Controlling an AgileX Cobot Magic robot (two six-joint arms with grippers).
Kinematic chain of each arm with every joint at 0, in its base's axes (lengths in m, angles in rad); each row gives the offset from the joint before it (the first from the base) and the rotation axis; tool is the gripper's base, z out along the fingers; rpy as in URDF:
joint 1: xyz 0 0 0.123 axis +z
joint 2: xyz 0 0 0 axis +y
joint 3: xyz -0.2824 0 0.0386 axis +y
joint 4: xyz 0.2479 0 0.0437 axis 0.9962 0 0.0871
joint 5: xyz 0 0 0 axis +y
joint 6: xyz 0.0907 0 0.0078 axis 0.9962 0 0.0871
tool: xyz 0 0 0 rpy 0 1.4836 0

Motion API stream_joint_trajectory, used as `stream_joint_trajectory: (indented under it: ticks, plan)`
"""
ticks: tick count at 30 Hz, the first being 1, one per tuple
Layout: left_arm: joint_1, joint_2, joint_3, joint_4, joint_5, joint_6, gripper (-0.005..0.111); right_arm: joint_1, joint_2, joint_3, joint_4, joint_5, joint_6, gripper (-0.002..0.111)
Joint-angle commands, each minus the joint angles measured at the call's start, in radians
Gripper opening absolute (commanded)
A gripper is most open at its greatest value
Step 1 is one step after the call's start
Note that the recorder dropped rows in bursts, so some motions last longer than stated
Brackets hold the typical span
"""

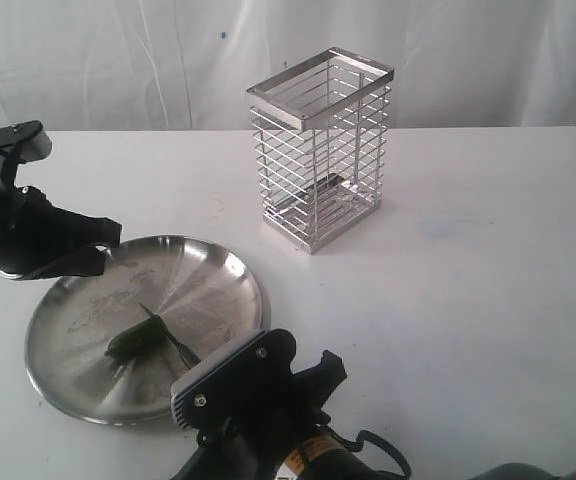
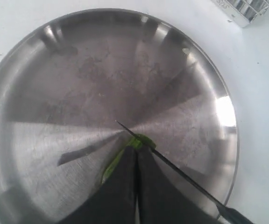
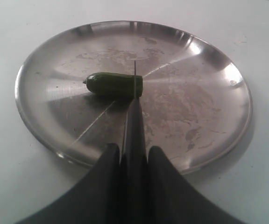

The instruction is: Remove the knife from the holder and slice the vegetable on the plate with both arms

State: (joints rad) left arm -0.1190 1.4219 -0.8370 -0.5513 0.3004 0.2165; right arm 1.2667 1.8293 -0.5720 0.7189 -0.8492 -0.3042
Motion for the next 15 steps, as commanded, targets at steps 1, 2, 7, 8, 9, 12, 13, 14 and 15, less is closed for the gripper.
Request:
stream_joint_trajectory:
  ticks: [1, 2, 7, 8, 9, 12, 13, 14, 15]
  plan:
    - [-0.004, 0.066, -0.001, -0.087, -0.017, 0.039, 0.001, 0.001, 0.002, 0.002, 0.001, 0.021, -0.007, 0.0]
    - [-0.004, 0.077, -0.001, -0.103, -0.019, 0.053, 0.001, 0.001, 0.002, 0.002, 0.001, 0.021, -0.007, 0.0]
    - [-0.014, 0.127, -0.001, -0.263, -0.057, 0.181, 0.001, 0.001, 0.002, 0.001, -0.001, 0.027, -0.007, 0.0]
    - [-0.014, 0.138, -0.001, -0.305, -0.06, 0.22, 0.001, 0.001, 0.002, -0.002, -0.001, 0.026, -0.007, 0.0]
    - [-0.015, 0.142, -0.001, -0.324, -0.063, 0.24, 0.001, 0.001, 0.002, -0.004, -0.001, 0.03, -0.007, 0.0]
    - [-0.022, 0.169, -0.001, -0.344, -0.07, 0.261, 0.001, 0.001, 0.01, -0.026, -0.009, 0.041, -0.007, 0.0]
    - [-0.022, 0.173, -0.002, -0.347, -0.07, 0.261, 0.001, 0.001, 0.013, -0.025, -0.009, 0.041, -0.007, 0.0]
    - [-0.022, 0.183, -0.002, -0.353, -0.07, 0.261, 0.001, 0.001, 0.019, -0.025, -0.011, 0.043, -0.007, 0.0]
    - [-0.022, 0.185, -0.002, -0.353, -0.07, 0.261, 0.001, 0.001, 0.021, -0.025, -0.011, 0.049, -0.007, 0.0]
